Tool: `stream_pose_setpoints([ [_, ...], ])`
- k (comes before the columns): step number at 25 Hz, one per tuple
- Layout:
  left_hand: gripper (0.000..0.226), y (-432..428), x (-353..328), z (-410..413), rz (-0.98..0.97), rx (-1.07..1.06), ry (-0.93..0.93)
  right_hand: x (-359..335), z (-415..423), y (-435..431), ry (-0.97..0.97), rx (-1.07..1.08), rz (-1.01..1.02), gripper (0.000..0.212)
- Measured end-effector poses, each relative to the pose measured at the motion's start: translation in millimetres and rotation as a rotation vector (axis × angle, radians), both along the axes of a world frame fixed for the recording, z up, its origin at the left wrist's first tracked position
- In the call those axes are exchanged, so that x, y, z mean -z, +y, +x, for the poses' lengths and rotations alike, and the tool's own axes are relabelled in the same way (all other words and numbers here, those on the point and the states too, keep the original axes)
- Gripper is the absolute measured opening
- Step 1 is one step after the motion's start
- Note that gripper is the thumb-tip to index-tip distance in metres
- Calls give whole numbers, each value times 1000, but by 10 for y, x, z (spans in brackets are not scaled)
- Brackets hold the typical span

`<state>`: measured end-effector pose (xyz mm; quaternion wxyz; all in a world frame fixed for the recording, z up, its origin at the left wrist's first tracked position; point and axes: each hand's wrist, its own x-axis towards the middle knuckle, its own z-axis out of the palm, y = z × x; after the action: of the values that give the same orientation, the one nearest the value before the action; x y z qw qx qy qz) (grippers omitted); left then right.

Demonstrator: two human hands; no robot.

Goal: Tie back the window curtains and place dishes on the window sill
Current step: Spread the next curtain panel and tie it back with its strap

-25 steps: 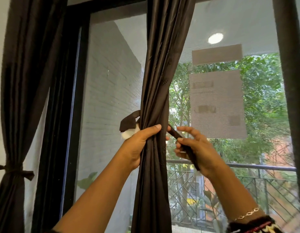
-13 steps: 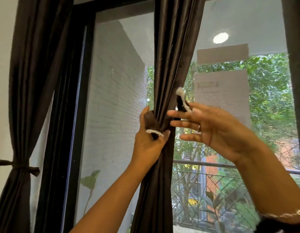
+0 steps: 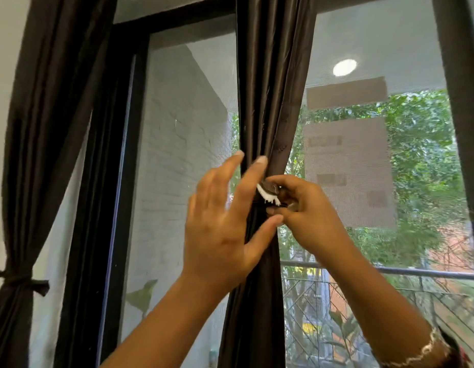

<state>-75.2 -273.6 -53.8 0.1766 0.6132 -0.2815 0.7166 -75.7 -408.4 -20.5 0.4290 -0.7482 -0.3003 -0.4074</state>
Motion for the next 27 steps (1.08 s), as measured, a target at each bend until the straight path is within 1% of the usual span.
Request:
stream_pose_setpoints([
  [1, 54, -26, -101, -35, 52, -33, 26, -5, -6, -11, -23, 50, -34, 42],
  [3, 38, -74, -285, -74, 85, -34, 203, -11, -24, -14, -47, 100, -80, 42],
  [5, 20, -69, -390, -26, 111, 20, 351, -20, -48, -24, -45, 80, -99, 42],
  [6, 17, -52, -424, 13, 116, 59, 384, -24, -53, -40, -38, 69, -115, 42],
  [8, 20, -18, -475, 67, 94, 122, 403, -22, -65, -103, -38, 73, -147, 42],
  [9, 21, -11, -496, 80, 89, 145, 416, -20, -80, -141, -76, 96, -162, 39],
  [13, 22, -23, -525, 133, 95, 233, 530, -131, -173, -250, -363, 205, -190, 22],
  [16, 22, -46, -534, 138, 86, 341, 603, -320, -121, -249, -480, 195, -116, 12],
  [18, 26, -62, -538, 124, 65, 426, 651, -396, -40, -202, -524, 197, -64, 17],
  [21, 27, -59, -544, 112, 32, 521, 708, -385, 104, -138, -592, 301, -56, 20],
  [23, 27, -35, -541, 97, -1, 593, 737, -325, 166, -123, -634, 375, -107, 17],
  [25, 27, 2, -545, 81, -34, 641, 747, -241, 189, -139, -689, 399, -178, 16],
  [27, 26, 34, -546, 65, -57, 666, 753, -141, 169, -168, -694, 399, -280, 23],
])
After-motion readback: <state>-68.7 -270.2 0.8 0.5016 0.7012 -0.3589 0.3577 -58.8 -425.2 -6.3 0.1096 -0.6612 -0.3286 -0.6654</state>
